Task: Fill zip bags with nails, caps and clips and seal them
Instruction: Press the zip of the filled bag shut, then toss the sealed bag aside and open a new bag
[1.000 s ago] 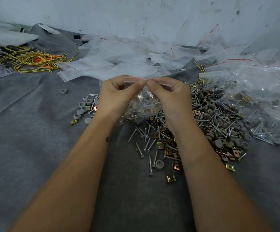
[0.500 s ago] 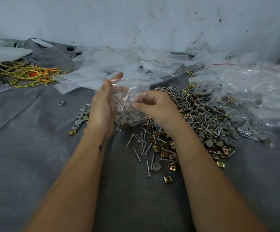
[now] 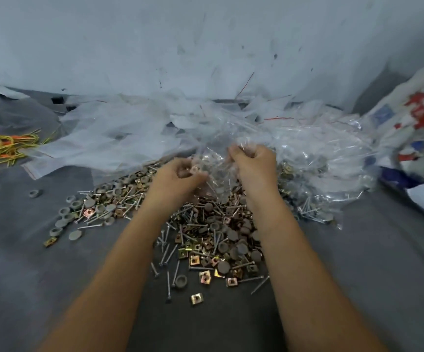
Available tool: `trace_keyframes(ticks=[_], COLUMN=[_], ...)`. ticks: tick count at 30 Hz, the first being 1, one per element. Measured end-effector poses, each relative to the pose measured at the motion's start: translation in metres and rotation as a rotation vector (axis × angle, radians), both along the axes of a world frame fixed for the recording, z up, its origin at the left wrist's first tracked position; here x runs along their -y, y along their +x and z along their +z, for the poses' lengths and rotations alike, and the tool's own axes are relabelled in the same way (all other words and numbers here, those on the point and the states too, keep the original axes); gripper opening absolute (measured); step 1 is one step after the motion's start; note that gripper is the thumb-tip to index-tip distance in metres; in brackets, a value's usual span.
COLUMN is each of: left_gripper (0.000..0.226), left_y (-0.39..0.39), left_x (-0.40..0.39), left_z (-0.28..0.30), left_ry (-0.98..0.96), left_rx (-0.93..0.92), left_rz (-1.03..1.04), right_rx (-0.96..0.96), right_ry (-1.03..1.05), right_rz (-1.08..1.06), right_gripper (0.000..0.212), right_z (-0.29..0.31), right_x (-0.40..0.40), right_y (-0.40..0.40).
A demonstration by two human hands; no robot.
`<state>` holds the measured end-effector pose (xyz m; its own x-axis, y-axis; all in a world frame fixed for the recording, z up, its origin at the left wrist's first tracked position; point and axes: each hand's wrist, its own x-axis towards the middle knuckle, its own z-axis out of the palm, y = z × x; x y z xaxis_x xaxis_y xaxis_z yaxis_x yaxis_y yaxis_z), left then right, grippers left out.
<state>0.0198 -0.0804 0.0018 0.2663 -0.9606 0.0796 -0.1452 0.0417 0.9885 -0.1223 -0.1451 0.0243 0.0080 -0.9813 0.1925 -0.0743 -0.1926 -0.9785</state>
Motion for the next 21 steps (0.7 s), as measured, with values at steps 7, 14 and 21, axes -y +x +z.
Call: trace_keyframes(ticks=[7,14,21], left_gripper=[0.025,0.040,0.044], left_y=[-0.091,-0.138,-0.088], left_x=[0.057,0.085,0.047], left_z=[0.012,-0.002,-0.006], left_ry=[0.023,-0.002,-0.182], left_rx=[0.267,0.632,0.311], left_rz=[-0.056,-0.033,0.124], right_rx=[0.041,-0.204,-0.987], right_ry=[0.004,-0.218,-0.180], right_rz=[-0.441,-0.406,-0.325], right_gripper=[0.010,0.045,0.031], right_z=[0.018,0.008,-0.026], right_x=[0.037,0.042,0.034], right_y=[-0.078,-0.095,-0.077])
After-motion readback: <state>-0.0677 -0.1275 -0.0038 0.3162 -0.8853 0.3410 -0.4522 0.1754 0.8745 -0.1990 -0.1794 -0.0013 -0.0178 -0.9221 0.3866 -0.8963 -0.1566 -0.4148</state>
